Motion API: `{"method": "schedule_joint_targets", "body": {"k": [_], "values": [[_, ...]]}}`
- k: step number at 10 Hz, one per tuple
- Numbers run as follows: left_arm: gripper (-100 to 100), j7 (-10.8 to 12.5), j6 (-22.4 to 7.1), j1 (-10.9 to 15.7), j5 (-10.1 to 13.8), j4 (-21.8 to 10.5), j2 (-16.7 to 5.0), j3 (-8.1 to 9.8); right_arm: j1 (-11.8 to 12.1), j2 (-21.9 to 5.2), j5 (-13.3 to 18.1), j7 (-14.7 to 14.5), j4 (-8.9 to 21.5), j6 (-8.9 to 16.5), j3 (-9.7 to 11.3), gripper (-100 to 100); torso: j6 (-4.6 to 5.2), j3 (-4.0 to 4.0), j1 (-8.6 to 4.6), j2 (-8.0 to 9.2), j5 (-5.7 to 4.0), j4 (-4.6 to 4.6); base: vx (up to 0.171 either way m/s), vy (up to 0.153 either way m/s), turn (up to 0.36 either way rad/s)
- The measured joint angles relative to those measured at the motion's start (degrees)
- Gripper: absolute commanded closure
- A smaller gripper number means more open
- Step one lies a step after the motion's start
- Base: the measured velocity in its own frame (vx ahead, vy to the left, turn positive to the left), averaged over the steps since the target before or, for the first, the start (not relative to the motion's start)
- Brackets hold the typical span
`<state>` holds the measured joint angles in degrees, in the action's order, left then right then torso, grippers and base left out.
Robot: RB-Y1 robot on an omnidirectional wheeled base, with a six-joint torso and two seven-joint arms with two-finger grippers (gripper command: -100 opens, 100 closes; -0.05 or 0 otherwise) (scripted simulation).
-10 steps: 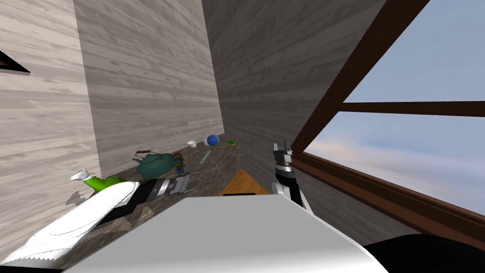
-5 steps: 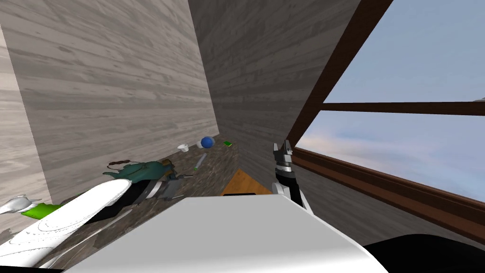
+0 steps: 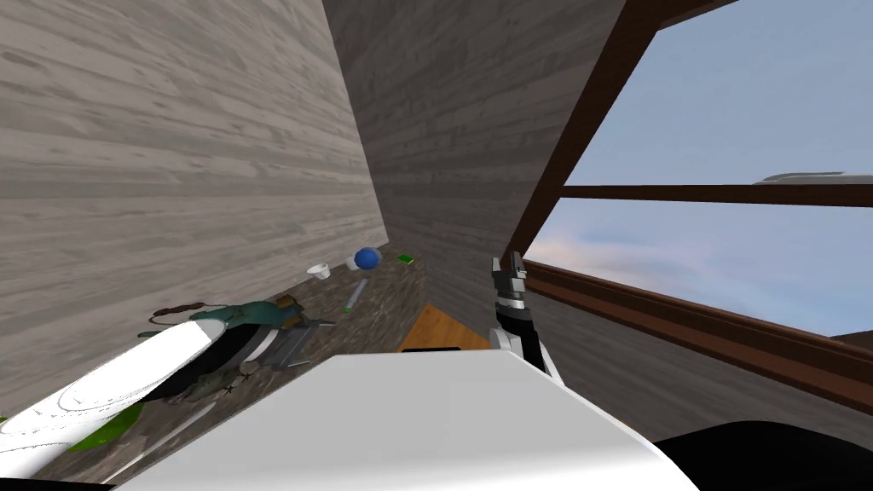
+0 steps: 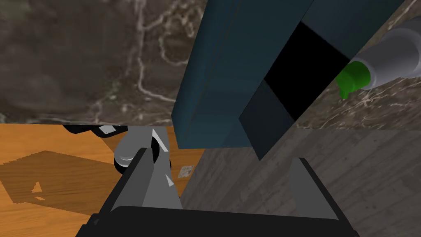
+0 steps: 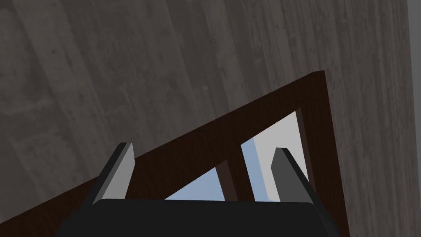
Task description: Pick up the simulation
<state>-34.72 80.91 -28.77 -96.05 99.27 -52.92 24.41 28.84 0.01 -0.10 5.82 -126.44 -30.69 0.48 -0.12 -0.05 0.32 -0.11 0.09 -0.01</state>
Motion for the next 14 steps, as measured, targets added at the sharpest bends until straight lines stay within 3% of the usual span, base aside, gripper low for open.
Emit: {"method": "schedule_joint_targets", "body": {"k": [5, 9, 11, 12, 13, 14], "values": [[-100, -1.7, 3.7, 0.3, -7.3, -2.4, -3.4, 1.44, 0.0, 0.0, 0.0, 0.0, 0.0, 0.0, 0.0, 0, 0.03, -0.04, 0.09, -0.07, 0.01, -0.02, -0.013, 0.07, -0.193], [-100, -3.2, 7.9, 1.6, -14.1, -5.4, -7.7, 2.92, 0.0, 0.0, 0.0, 0.0, 0.0, 0.0, 0.0, 0, 0.0, -0.06, 0.33, -0.09, 0.08, -0.02, -0.012, 0.118, -0.225], [-100, -3.2, 9.8, 1.4, -16.1, -5.2, -9.4, 4.06, 0.0, 0.0, 0.0, 0.0, 0.0, 0.0, 0.0, 0, 0.01, -0.07, 0.14, -0.11, 0.04, -0.02, -0.007, 0.056, -0.12], [0, -3.1, 10.1, 1.4, -16.3, -5.1, -9.5, 4.12, 0.0, 0.0, 0.0, 0.0, 0.0, 0.0, 0.0, 0, -0.05, -0.08, 0.0, -0.14, 0.02, -0.03, -0.001, 0.008, 0.007], [-100, -3.1, 10.0, 1.4, -16.3, -5.1, -9.5, 4.12, 0.0, 0.0, 0.0, 0.0, 0.0, 0.0, 0.0, 0, -0.04, -0.08, -0.11, -0.15, -0.01, -0.03, -0.005, 0.001, -0.036], [-100, -3.3, 9.3, 1.1, -16.7, -5.3, -9.0, 3.72, 0.0, 0.0, 0.0, 0.0, 0.0, 0.0, 0.0, 0, -0.04, -0.08, -0.16, -0.14, -0.02, -0.03, -0.009, -0.004, -0.035]]}}
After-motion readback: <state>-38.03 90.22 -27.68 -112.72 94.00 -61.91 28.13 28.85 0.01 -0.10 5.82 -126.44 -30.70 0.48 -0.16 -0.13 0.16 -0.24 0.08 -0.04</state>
